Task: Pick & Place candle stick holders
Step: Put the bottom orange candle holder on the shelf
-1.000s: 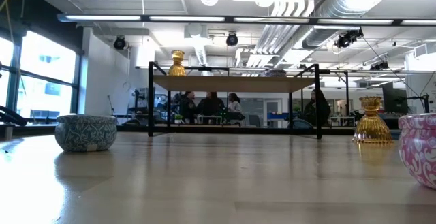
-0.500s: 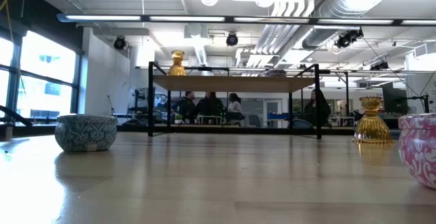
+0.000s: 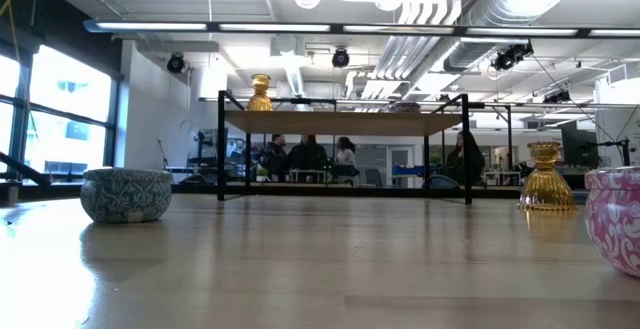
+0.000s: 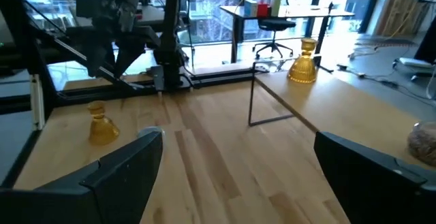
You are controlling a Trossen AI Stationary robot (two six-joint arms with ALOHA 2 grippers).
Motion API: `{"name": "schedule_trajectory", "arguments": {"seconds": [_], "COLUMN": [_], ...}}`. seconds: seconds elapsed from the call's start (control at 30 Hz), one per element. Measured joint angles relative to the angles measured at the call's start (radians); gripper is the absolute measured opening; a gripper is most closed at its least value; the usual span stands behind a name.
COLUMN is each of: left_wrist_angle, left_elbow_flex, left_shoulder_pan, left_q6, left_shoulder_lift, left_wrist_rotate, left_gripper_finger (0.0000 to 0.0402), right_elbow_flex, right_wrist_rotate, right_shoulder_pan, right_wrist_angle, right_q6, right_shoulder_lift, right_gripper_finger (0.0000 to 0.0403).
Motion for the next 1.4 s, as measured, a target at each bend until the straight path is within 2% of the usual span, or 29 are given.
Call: {"name": "schedule_trajectory", "arguments": {"seconds": [0.17, 0.47, 0.8, 1.03, 1.4], "left_wrist_angle": [0.005, -0.010, -0.088, -0.094, -0.125], "left_elbow_flex": [0.000, 0.000, -0.001, -0.001, -0.001], "left_shoulder_pan": [-0.070, -0.184, -0.259, -0.306, -0.343], "left_q6": [-0.078, -0.228, -0.411, -0.417, -0.443], "left_shoulder_lift": [0.003, 0.025, 0.133, 0.168, 0.171], "left_wrist_rotate": [-0.030, -0.177, -0.163, -0.151, -0.199], "left_gripper_finger": [0.0262, 0.0262, 0.0262, 0.0262, 0.0262], "right_elbow_flex": [-0.030, -0.097, -0.188, -0.248, -0.256], "right_wrist_rotate": [-0.042, -0.056, -0.075, -0.105, -0.093], "right_shoulder_pan": [0.000, 0.000, 0.000, 0.000, 0.000], "right_wrist_angle": [0.069, 0.175, 0.331, 0.467, 0.491], "right_q6": [0.002, 0.008, 0.027, 0.027, 0.025], "right_shoulder_lift": [0.002, 0.003, 0.003, 0.003, 0.003], "right_gripper_finger": [0.0378, 0.0378, 0.0378, 0.0378, 0.0378]}}
